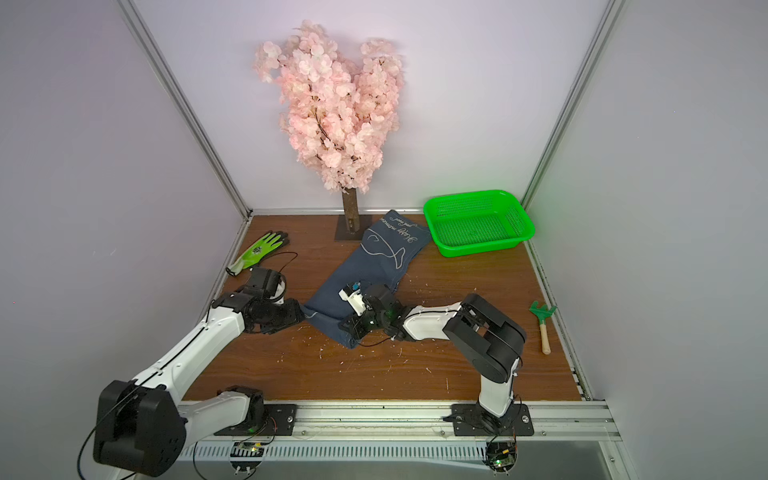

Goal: Roll up the pillowcase
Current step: Roll the pillowcase at the center of the board.

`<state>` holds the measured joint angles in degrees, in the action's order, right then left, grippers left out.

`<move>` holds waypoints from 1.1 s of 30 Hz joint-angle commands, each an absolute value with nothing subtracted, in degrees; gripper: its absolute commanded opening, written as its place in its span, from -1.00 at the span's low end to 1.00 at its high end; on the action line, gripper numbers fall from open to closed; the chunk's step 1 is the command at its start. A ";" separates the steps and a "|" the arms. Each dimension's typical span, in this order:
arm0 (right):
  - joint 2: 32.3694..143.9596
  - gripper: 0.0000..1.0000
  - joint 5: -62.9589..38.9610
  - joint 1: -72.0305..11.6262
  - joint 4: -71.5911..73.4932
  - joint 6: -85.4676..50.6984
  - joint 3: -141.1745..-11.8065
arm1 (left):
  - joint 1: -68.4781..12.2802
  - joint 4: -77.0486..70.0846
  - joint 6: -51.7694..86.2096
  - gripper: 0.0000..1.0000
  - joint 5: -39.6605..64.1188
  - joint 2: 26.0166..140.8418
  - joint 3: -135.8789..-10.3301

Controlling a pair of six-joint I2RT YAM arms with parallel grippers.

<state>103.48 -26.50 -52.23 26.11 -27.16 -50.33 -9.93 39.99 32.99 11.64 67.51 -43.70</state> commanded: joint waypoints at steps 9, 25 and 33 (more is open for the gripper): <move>102.76 -1.00 -26.10 -50.47 29.49 -29.88 -48.26 | -10.55 33.37 28.80 0.10 10.49 78.14 -47.24; 103.86 -0.82 -24.00 -47.94 26.17 -26.82 -49.39 | -9.75 30.51 25.11 0.08 12.88 91.11 -54.82; 103.27 -0.82 -22.52 -47.64 25.43 -26.59 -48.38 | -9.74 30.67 23.37 0.09 12.77 91.32 -55.57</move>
<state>103.61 -24.08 -47.88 25.56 -27.38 -48.10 -10.00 30.35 25.08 12.84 91.42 -54.41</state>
